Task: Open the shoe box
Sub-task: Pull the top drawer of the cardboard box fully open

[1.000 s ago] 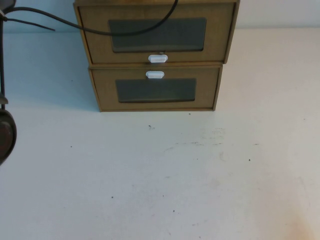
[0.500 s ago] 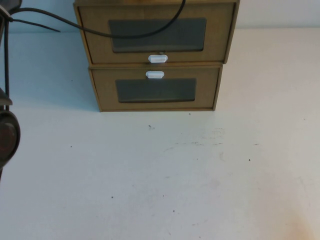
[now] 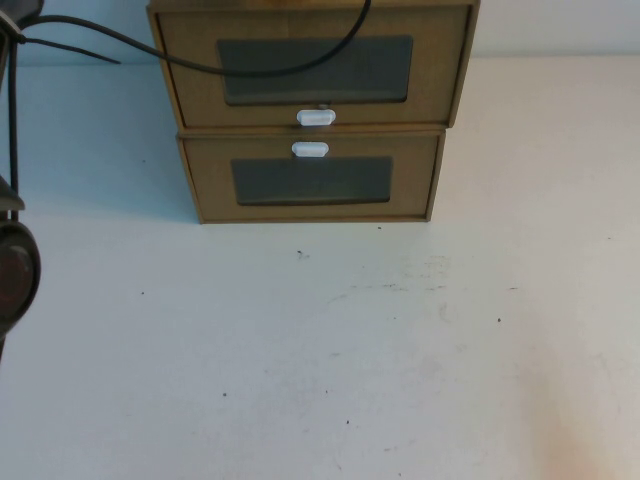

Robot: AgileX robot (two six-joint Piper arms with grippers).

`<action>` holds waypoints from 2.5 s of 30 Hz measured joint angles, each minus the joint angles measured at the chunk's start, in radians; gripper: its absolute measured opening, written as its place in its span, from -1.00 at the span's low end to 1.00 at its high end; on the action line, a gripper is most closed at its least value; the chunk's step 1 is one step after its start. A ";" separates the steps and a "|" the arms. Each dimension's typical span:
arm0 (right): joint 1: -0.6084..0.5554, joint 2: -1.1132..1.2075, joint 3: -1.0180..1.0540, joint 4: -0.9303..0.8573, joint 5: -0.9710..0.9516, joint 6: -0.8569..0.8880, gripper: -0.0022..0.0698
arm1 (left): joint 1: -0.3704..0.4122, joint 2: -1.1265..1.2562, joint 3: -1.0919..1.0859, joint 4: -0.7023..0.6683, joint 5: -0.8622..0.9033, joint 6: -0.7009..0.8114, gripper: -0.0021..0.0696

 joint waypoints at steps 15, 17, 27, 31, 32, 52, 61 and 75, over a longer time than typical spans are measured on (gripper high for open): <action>0.000 0.056 -0.137 0.399 0.014 0.000 -0.98 | 0.000 0.000 0.000 0.001 0.002 -0.002 -0.96; 0.000 0.139 -0.213 0.365 0.092 0.000 -0.98 | 0.000 0.000 0.000 0.002 0.002 -0.004 -0.96; 0.000 0.675 -0.626 0.045 0.495 -0.044 -0.98 | 0.000 0.000 0.000 0.003 0.002 -0.004 -0.96; 0.004 0.850 -0.773 0.037 0.593 -0.116 -0.98 | 0.000 0.000 0.000 0.003 0.002 -0.006 -0.96; 0.016 0.888 -0.804 0.035 0.605 -0.122 -0.98 | 0.000 0.000 0.000 0.003 0.002 -0.006 -0.96; 0.816 1.502 -1.247 -1.036 0.542 0.390 -0.98 | 0.000 0.000 0.000 0.003 0.002 -0.006 -0.96; 0.975 1.681 -1.258 -1.839 0.532 0.689 -0.98 | 0.000 0.000 0.000 0.016 0.002 -0.012 -0.96; 0.986 1.850 -1.292 -2.358 0.542 0.980 -0.96 | 0.000 0.000 -0.002 0.017 0.002 -0.021 -0.96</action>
